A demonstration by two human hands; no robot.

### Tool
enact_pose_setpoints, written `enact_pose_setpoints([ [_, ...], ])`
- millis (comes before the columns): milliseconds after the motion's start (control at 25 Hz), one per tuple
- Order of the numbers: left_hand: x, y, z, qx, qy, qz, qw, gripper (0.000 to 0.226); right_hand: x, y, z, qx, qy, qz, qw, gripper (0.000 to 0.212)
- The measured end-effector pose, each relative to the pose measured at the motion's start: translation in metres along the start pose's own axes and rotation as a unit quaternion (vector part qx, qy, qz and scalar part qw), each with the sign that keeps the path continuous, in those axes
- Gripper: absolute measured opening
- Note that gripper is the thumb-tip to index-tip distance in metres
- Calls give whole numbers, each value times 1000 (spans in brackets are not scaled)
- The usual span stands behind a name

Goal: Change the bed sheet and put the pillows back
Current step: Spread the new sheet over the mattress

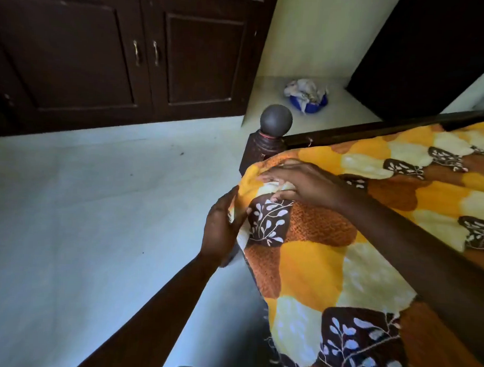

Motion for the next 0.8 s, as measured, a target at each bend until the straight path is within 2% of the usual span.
enact_pose_setpoints([
  [120, 10, -13, -19, -107, 36, 35, 993, 13, 16, -5, -9, -84, 32, -33, 995, 37],
  [240, 8, -8, -20, -137, 10, 59, 989, 17, 18, -2, -20, -72, 71, 15, 995, 14],
  [360, 11, 0, -21, -158, 41, 93, 982, 22, 15, 10, -27, 18, 70, 84, 994, 13],
  [440, 17, 9, -10, -179, 28, 101, 978, 24, 13, 14, -30, 96, 50, 89, 990, 30],
  [520, 21, 19, 1, -213, 13, 74, 974, 29, 10, 8, -30, 120, 33, 41, 991, 50],
  [600, 22, 31, 9, -229, 21, 23, 973, 30, 10, -5, -29, 69, 25, -29, 997, 56],
  [680, 22, 41, 14, -176, 41, -5, 984, 27, 12, -13, -26, 38, 31, -59, 997, 48],
  [800, 16, 42, 17, -135, 54, -22, 989, 27, 17, -7, -24, 82, 21, -32, 996, 25],
])
Point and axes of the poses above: each hand's wrist, its own x-axis towards the middle knuckle, its own y-axis out of the back of the hand, z = x × y, the point moved 5 cm from there along x, towards the middle knuckle
